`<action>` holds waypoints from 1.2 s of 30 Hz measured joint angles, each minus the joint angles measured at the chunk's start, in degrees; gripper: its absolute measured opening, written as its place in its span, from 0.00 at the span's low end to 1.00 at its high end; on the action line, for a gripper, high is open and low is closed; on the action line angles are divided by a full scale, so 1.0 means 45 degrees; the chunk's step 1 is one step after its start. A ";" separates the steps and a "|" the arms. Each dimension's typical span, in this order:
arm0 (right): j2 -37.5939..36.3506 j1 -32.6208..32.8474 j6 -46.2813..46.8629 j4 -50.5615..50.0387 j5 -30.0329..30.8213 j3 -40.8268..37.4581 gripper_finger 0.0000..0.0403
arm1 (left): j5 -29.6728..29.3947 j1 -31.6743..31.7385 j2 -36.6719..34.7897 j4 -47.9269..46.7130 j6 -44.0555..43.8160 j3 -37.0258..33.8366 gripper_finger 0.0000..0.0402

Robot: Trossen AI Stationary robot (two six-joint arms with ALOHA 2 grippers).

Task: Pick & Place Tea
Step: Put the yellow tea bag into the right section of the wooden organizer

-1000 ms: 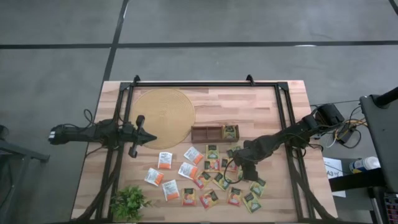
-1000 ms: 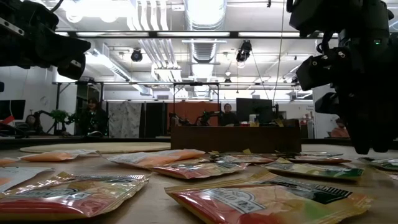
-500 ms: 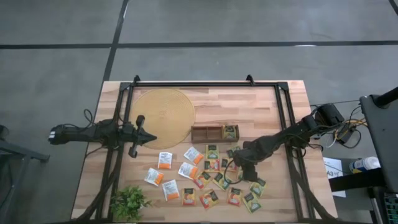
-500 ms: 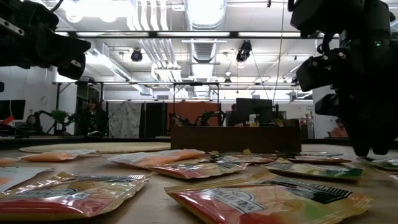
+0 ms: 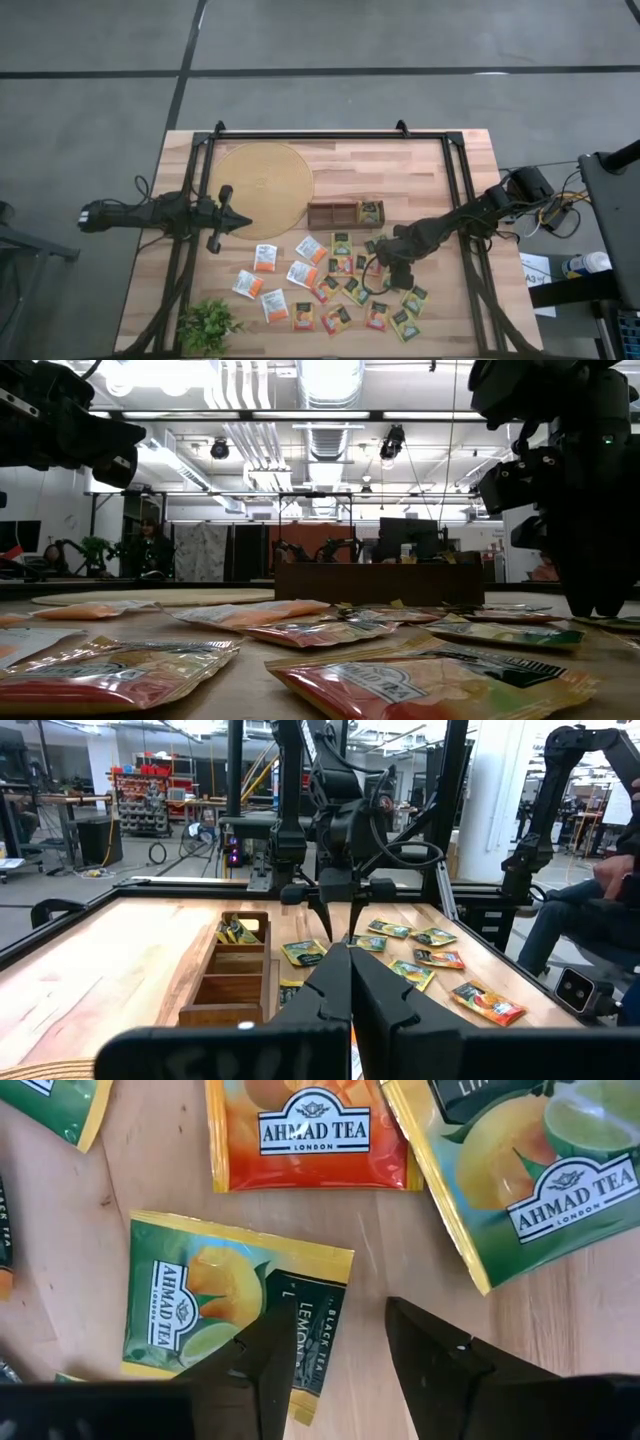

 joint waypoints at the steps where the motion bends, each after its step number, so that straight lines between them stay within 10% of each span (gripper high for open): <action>1: 0.0000 -0.0013 -0.0014 0.0019 -0.0028 -0.0022 0.35 | 0.0004 0.0000 0.0000 0.0000 0.0000 0.0000 0.00; 9: -0.0010 -0.0034 -0.0257 0.0088 -0.0172 -0.0160 0.04 | 0.0002 0.0000 0.0000 0.0000 0.0000 0.0000 0.00; 36: -0.0304 -0.0083 -0.0809 -0.1831 0.0297 0.0667 0.02 | 0.0001 0.0000 0.0000 0.0000 0.0000 0.0000 0.00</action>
